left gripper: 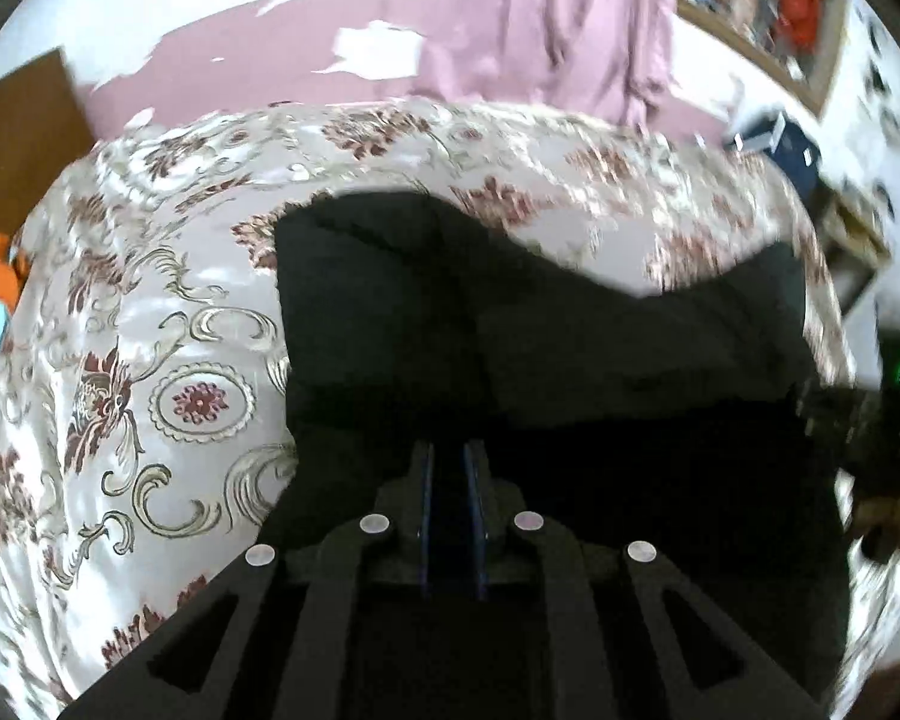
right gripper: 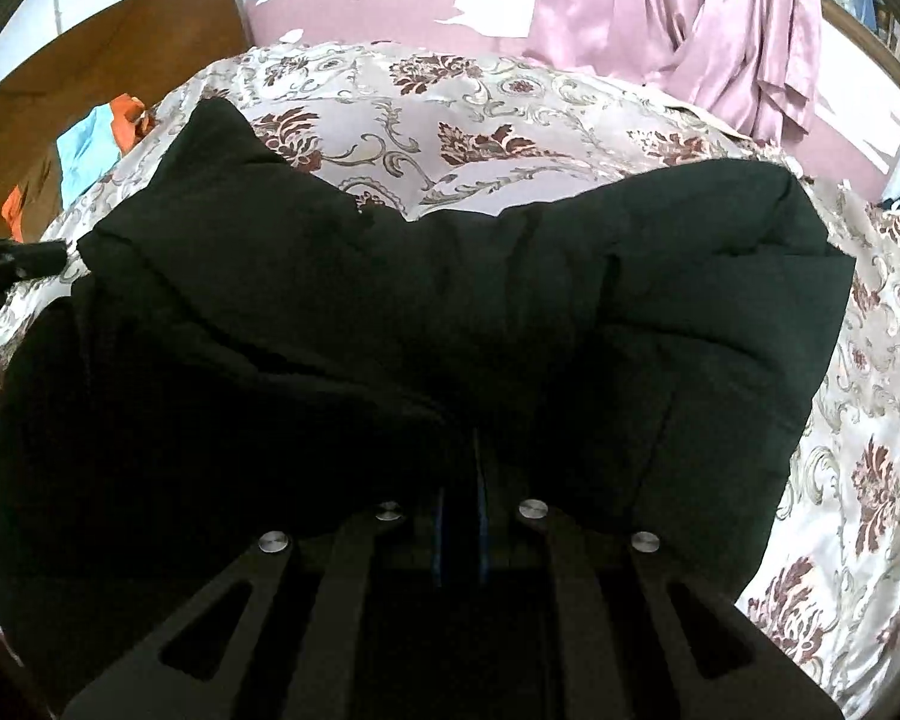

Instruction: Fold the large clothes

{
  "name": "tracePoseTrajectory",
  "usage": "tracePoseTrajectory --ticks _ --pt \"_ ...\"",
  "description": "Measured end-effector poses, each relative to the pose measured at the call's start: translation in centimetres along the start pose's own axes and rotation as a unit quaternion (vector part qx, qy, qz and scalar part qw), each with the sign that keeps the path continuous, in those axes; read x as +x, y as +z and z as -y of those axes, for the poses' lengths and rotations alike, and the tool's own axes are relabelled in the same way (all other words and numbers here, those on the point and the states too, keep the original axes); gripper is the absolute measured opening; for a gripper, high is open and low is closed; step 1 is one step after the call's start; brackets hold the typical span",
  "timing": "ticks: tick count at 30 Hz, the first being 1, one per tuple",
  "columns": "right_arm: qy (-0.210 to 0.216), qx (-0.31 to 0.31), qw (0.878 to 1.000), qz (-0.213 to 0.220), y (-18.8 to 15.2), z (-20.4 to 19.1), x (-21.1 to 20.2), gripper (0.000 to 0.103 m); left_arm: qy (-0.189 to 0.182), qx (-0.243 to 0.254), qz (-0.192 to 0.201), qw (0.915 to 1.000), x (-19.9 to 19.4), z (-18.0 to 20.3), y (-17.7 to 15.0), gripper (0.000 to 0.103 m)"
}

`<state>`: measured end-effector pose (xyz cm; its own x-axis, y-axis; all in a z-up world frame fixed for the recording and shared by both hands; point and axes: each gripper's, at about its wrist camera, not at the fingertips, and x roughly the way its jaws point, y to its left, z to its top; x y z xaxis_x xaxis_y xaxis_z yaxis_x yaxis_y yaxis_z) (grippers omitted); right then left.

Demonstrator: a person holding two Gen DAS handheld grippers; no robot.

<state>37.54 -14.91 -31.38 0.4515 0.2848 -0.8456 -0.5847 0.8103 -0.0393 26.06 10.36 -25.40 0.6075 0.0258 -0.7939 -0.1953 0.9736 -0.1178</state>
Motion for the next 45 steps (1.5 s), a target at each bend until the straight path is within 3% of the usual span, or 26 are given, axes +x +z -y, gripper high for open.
tracePoseTrajectory --ticks 5,9,11,12,13,15,20,24,26,30,36,45 --pt "-0.003 -0.001 1.0 0.002 -0.1 -0.3 0.1 0.008 -0.026 0.016 0.02 0.9993 2.6 2.6 4.9 0.012" --pt "-0.006 -0.005 1.0 -0.001 0.1 -0.7 0.3 0.008 -0.034 0.04 -0.029 0.9982 7.7 5.0 5.4 0.012" --pt "-0.002 -0.004 1.0 -0.008 0.3 -0.7 0.1 0.012 -0.009 0.064 -0.048 0.9968 9.5 5.8 4.2 0.012" --pt "0.005 0.001 1.0 -0.013 0.4 -0.6 -0.1 0.02 0.003 0.075 -0.052 0.9958 10.1 6.0 3.6 0.012" --pt "0.013 0.005 1.0 -0.021 0.3 -0.5 -0.7 0.03 0.007 0.082 -0.054 0.9952 10.3 6.2 3.2 0.011" --pt "0.02 0.016 0.999 -0.023 -0.1 -0.1 -2.2 0.036 0.004 0.079 -0.052 0.9955 10.5 6.2 2.7 0.011" --pt "0.047 0.094 0.993 0.06 1.5 0.7 -6.7 0.037 0.003 0.064 -0.053 0.9965 10.5 5.9 2.1 0.009" --pt "0.051 0.118 0.988 0.086 5.5 0.4 -3.4 0.037 0.006 0.066 -0.056 0.9962 10.7 5.9 1.6 0.009" --pt "0.055 0.115 0.989 0.077 6.0 -0.5 -1.0 0.037 0.011 0.07 -0.054 0.996 11.0 5.9 1.0 0.009" --pt "0.025 0.075 0.997 0.016 2.7 -3.2 4.4 0.038 0.009 0.057 -0.06 0.9965 12.1 5.7 -0.3 0.009" --pt "0.024 0.076 0.997 0.004 0.8 -3.5 6.9 0.038 0.039 0.06 -0.06 0.9957 14.1 6.4 -2.4 0.009" --pt "0.011 0.062 0.998 -0.005 0.9 -3.8 8.6 0.038 0.034 0.063 -0.074 0.9947 15.3 6.2 -2.4 0.009"
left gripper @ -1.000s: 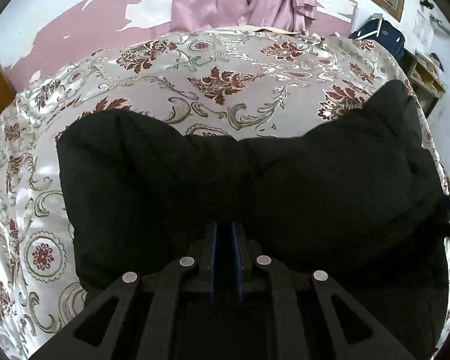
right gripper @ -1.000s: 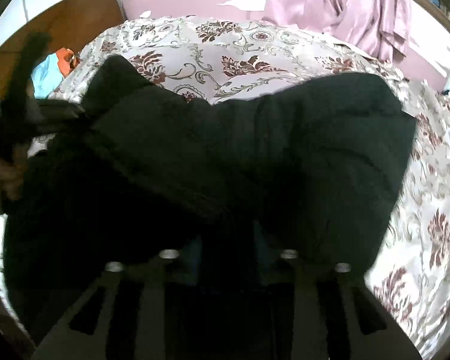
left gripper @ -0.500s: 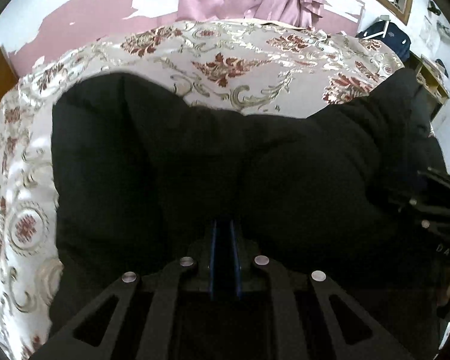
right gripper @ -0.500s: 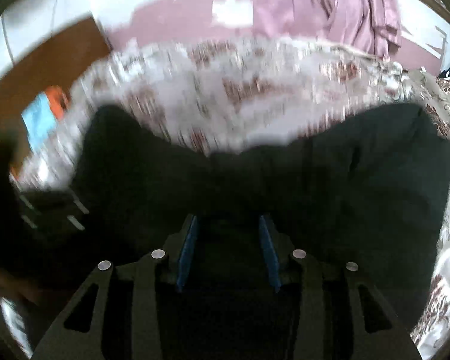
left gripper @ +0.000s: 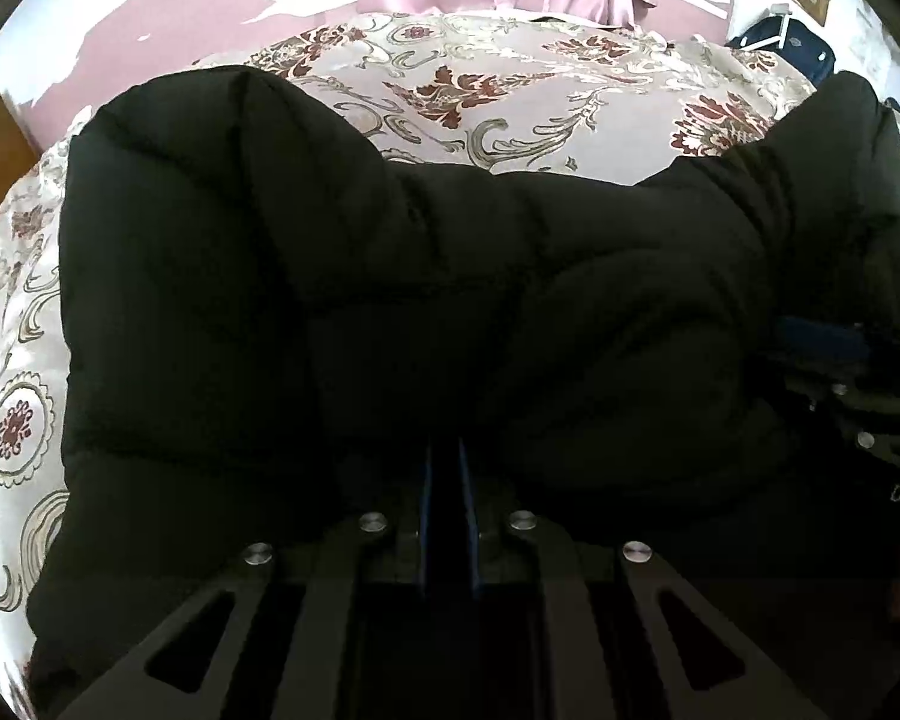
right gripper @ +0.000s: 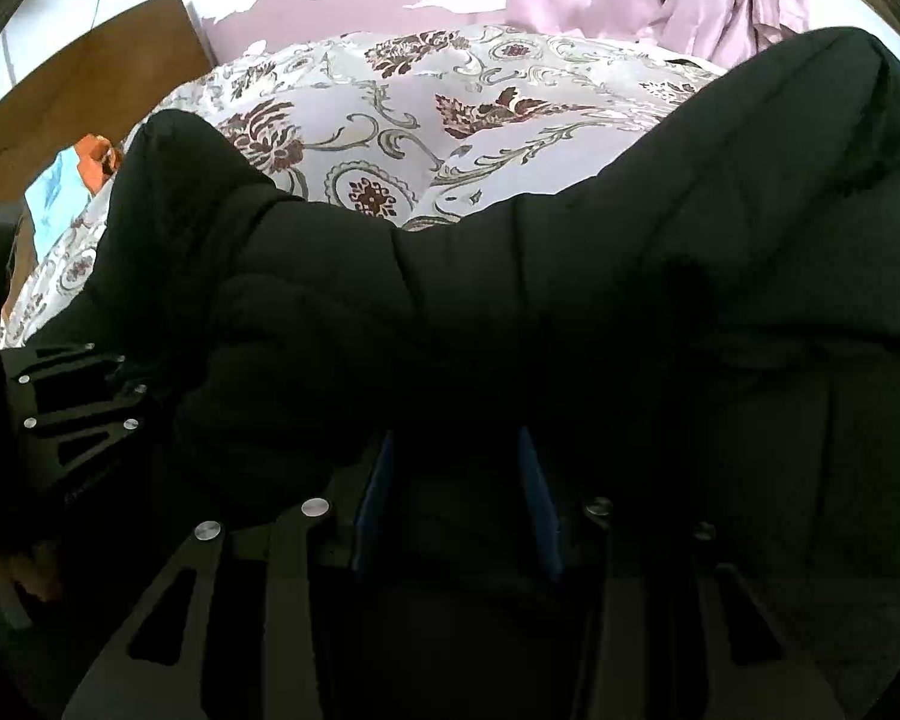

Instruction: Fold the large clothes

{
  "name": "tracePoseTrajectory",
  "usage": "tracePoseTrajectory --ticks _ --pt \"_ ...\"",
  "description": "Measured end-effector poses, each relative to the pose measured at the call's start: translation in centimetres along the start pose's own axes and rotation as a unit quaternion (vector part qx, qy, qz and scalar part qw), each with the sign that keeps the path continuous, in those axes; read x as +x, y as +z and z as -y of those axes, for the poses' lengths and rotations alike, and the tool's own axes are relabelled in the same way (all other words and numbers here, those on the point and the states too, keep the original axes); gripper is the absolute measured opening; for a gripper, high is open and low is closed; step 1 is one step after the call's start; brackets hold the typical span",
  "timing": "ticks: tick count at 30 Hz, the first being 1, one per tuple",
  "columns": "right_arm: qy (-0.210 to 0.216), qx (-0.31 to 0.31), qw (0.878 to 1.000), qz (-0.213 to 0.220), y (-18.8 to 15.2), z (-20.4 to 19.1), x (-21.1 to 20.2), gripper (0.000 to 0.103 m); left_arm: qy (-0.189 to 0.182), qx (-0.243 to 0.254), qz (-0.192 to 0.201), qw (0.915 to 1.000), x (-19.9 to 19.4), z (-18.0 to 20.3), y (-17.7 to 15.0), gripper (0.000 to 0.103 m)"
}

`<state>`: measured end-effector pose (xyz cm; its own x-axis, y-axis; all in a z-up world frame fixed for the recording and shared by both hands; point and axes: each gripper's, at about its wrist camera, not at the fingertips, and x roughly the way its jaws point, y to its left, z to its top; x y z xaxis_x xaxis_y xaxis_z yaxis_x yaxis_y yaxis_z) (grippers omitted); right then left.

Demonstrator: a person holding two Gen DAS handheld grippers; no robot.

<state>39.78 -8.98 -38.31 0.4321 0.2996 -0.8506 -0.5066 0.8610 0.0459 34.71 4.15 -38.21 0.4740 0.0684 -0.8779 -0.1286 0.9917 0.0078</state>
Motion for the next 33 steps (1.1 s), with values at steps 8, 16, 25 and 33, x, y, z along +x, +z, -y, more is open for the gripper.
tracePoseTrajectory --ticks 8,16,25,33 --pt "0.007 0.001 1.0 0.002 1.2 -0.4 -3.9 0.065 -0.03 -0.048 -0.024 0.9981 -3.7 -1.3 0.6 0.013" --pt "0.008 0.004 1.0 -0.004 -1.5 -0.3 -10.3 0.083 0.006 -0.089 -0.019 0.9958 -10.4 -3.3 -2.0 0.082" --pt "0.031 0.023 0.998 -0.04 -4.6 -1.8 -17.3 0.084 0.007 -0.101 -0.021 0.9947 -19.0 -5.0 -5.6 0.083" --pt "0.043 0.041 0.998 -0.009 -5.8 -2.4 -26.3 0.084 0.016 -0.101 -0.011 0.9947 -26.6 -4.7 -8.3 0.083"
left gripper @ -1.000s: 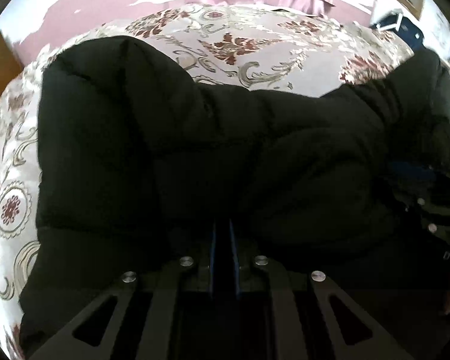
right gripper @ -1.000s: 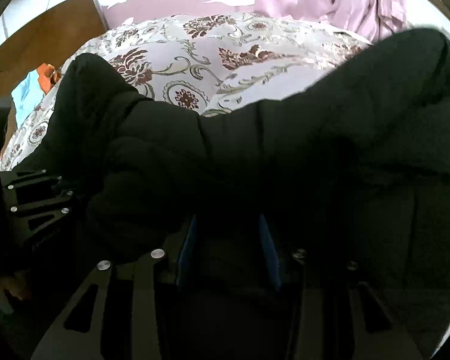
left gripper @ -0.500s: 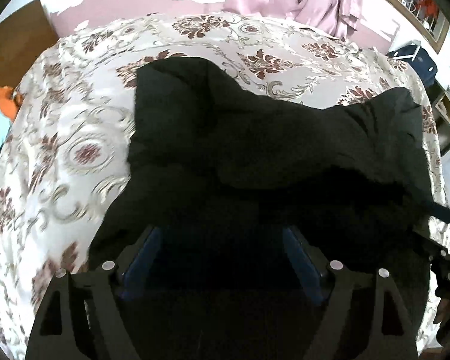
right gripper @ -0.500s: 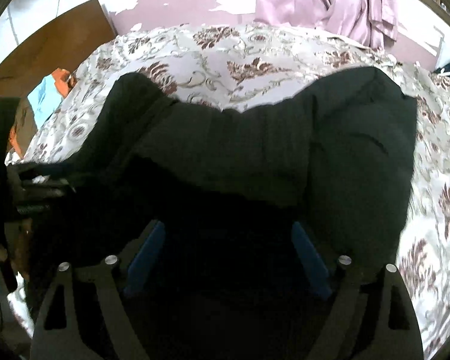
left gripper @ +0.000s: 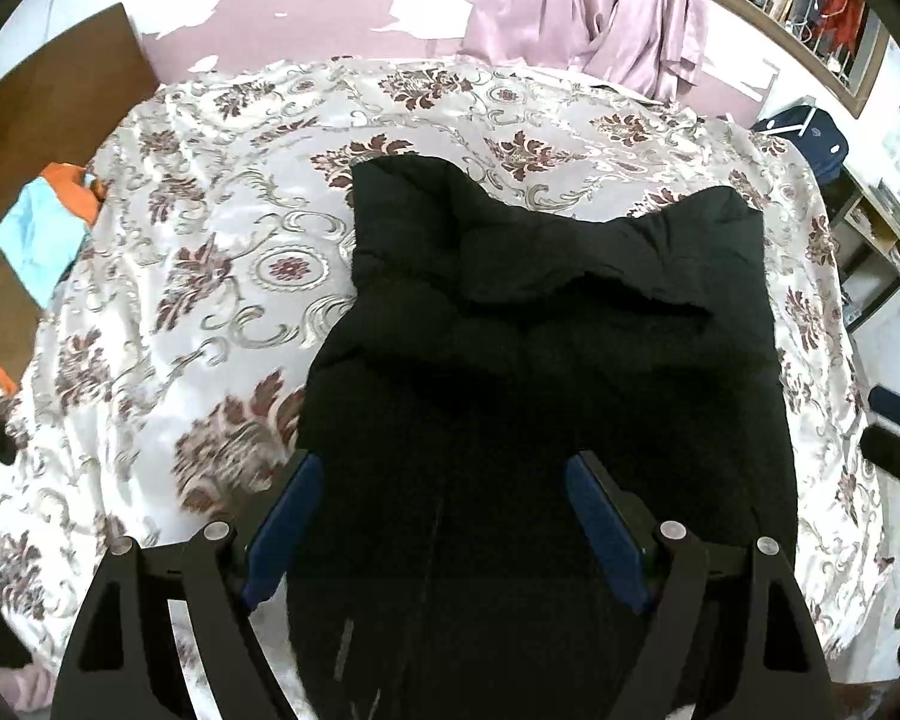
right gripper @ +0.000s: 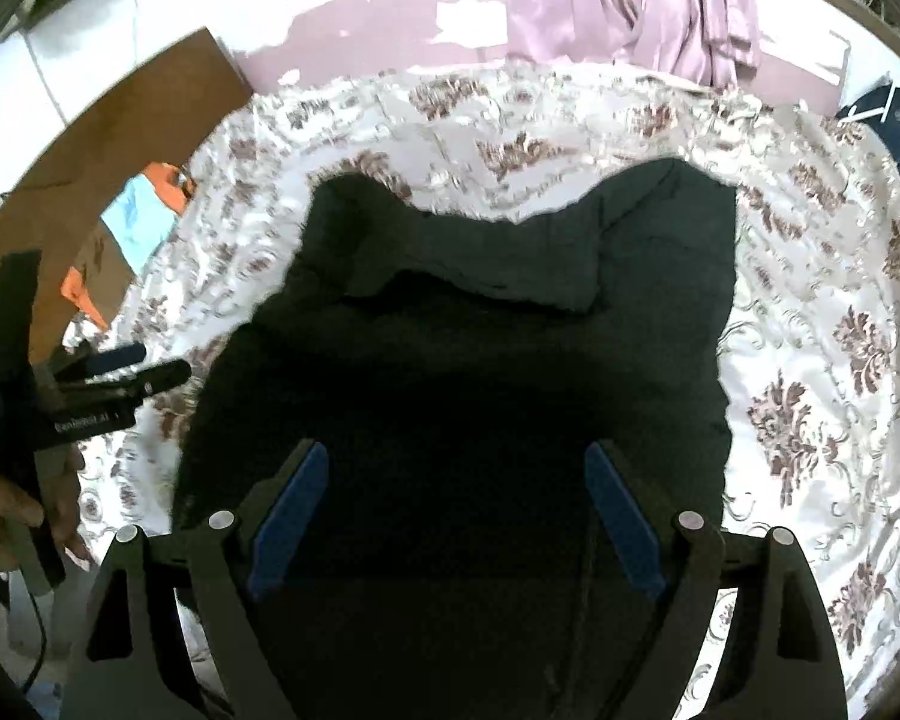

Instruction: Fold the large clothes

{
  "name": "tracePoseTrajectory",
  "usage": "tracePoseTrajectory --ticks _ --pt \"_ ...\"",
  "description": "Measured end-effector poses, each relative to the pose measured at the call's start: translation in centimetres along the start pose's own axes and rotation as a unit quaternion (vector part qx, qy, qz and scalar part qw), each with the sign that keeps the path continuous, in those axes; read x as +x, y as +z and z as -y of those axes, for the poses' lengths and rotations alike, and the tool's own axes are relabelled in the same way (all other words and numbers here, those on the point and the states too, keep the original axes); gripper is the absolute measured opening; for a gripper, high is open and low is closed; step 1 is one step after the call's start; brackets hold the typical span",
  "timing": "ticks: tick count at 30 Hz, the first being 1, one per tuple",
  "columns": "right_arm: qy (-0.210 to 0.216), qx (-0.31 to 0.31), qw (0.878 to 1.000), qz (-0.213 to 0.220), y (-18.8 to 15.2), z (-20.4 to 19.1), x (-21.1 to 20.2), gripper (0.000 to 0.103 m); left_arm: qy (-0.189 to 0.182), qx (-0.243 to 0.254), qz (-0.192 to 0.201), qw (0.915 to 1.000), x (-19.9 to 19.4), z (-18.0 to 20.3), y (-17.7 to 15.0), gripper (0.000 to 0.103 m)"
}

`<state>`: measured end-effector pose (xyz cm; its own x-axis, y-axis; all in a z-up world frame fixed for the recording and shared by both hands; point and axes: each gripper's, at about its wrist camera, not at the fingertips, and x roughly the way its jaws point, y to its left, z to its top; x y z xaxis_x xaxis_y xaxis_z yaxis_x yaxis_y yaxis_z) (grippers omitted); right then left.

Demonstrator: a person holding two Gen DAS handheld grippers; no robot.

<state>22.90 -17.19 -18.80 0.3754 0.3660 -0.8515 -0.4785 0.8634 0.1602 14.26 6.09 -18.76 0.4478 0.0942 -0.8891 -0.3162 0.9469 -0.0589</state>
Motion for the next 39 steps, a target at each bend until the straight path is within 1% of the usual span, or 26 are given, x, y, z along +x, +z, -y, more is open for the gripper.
tracePoseTrajectory --ticks 3,7,11,13,15,19,21,24,27,29,31,34,36,39 --pt "0.015 -0.005 1.0 0.01 -0.4 0.2 -2.5 0.084 0.02 -0.005 0.001 0.9998 -2.9 0.7 -1.3 0.083" --pt "0.051 -0.015 0.998 0.015 -1.4 0.7 -5.9 0.084 0.043 -0.018 0.0 0.9989 -6.8 2.4 -3.3 0.083" --pt "0.054 -0.063 0.996 0.022 -2.8 0.8 -8.2 0.085 0.063 -0.019 0.005 0.9978 -10.4 4.3 -5.5 0.083" --pt "0.068 -0.068 0.995 0.027 -3.5 1.1 -8.9 0.085 0.065 -0.019 0.0 0.9977 -11.9 4.9 -6.7 0.083" --pt "0.074 -0.067 0.995 0.022 -4.5 1.5 -9.2 0.085 0.062 -0.013 -0.003 0.998 -13.0 5.3 -7.7 0.083" --pt "0.065 -0.045 0.997 0.01 -6.2 2.0 -9.7 0.085 0.05 0.006 -0.004 0.9987 -13.7 5.4 -9.0 0.083" --pt "0.056 -0.033 0.998 0.011 -6.9 1.9 -10.0 0.085 0.04 0.015 -0.005 0.9991 -13.6 5.0 -9.4 0.083" --pt "0.039 -0.023 0.999 0.011 -7.5 1.1 -10.1 0.085 0.012 0.03 -0.003 0.9995 -12.9 4.3 -9.9 0.083" --pt "0.005 -0.014 1.0 0.019 -8.1 -0.5 -10.2 0.085 -0.025 0.06 -0.008 0.9978 -11.0 3.0 -10.8 0.083" --pt "-0.02 -0.007 1.0 0.017 -8.8 -1.6 -10.2 0.085 -0.04 0.081 -0.002 0.9959 -9.8 2.3 -11.8 0.083" --pt "-0.044 0.003 0.999 0.025 -9.8 -2.8 -10.0 0.085 -0.037 0.096 -0.003 0.9947 -8.3 1.8 -12.9 0.083" --pt "-0.059 0.012 0.998 0.024 -11.8 -3.9 -9.0 0.085 -0.033 0.098 0.006 0.9946 -6.3 0.9 -14.7 0.083" --pt "-0.048 0.015 0.998 0.026 -13.7 -4.2 -7.6 0.086 -0.027 0.088 0.021 0.9955 -5.0 0.6 -16.0 0.083" --pt "-0.027 -0.005 0.999 0.029 -16.5 -4.2 -4.5 0.086 -0.021 0.063 0.053 0.9964 -2.4 0.8 -18.8 0.083"
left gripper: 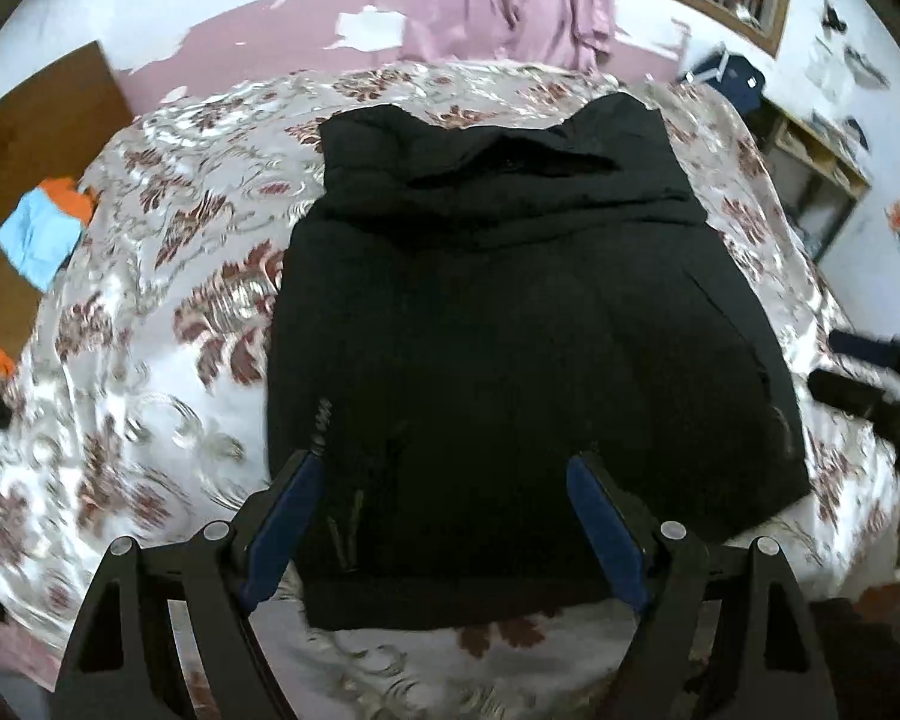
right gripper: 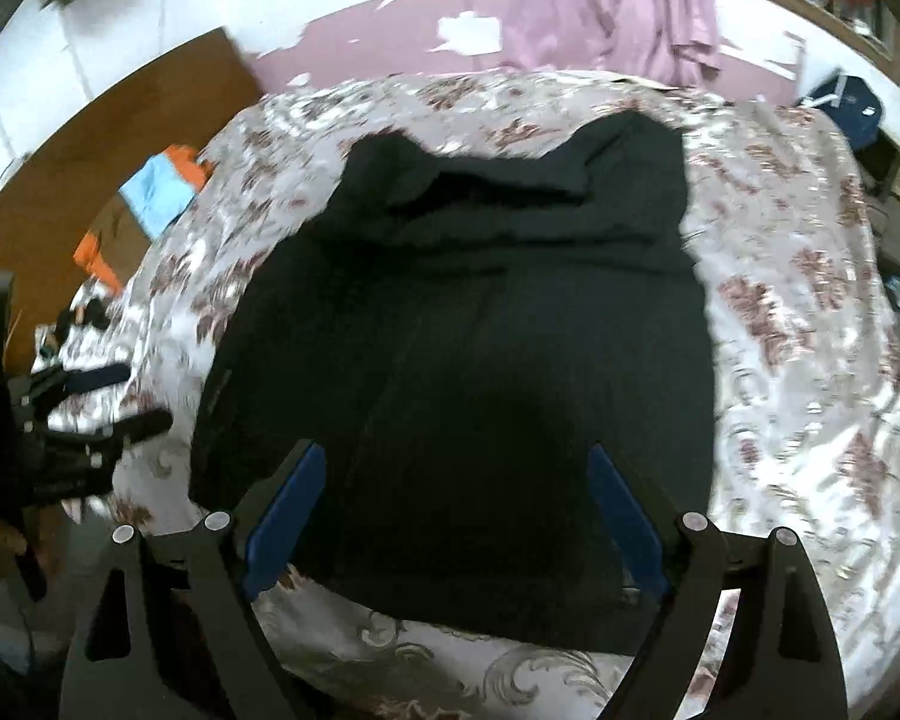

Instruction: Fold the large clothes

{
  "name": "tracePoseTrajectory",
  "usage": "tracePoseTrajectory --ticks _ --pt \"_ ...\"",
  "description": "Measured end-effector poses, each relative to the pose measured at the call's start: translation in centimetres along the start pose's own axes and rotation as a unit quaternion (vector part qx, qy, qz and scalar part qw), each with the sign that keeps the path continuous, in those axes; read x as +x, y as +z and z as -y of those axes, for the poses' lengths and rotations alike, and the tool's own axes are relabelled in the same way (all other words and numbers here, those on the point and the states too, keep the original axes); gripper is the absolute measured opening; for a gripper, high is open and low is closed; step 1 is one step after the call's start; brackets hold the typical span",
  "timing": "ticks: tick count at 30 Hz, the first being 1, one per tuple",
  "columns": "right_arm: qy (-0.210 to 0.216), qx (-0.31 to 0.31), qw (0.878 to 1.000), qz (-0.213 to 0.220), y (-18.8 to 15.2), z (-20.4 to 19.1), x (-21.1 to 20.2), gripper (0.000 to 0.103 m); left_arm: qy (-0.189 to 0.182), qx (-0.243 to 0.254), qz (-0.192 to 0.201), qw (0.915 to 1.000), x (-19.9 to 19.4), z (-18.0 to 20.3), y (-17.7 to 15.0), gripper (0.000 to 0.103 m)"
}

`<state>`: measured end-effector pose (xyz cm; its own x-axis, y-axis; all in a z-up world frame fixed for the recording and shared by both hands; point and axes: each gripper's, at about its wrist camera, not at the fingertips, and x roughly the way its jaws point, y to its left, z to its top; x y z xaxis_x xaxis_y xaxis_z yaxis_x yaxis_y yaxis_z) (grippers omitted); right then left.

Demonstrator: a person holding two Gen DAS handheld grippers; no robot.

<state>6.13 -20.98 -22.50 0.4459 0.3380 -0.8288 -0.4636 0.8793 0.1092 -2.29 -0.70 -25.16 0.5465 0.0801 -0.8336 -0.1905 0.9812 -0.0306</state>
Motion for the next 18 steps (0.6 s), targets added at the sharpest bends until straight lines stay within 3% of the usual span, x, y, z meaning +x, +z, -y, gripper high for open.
tracePoseTrajectory --ticks 5,12,14,18 --pt "0.013 -0.012 1.0 0.022 -4.8 0.6 4.5 0.086 0.01 -0.014 0.036 0.9992 2.9 1.3 -5.2 0.083" --pt "-0.003 -0.017 0.993 0.119 -9.9 1.5 6.5 0.086 0.026 -0.003 0.11 0.9935 3.3 2.6 -11.2 0.083" --pt "-0.015 -0.014 0.99 0.136 -10.7 1.5 6.5 0.086 0.034 -0.001 0.1 0.9944 3.1 2.8 -12.1 0.083" --pt "-0.02 0.007 0.992 0.127 -12.3 1.9 5.0 0.086 0.063 0.03 0.096 0.9929 3.4 3.6 -14.9 0.084"
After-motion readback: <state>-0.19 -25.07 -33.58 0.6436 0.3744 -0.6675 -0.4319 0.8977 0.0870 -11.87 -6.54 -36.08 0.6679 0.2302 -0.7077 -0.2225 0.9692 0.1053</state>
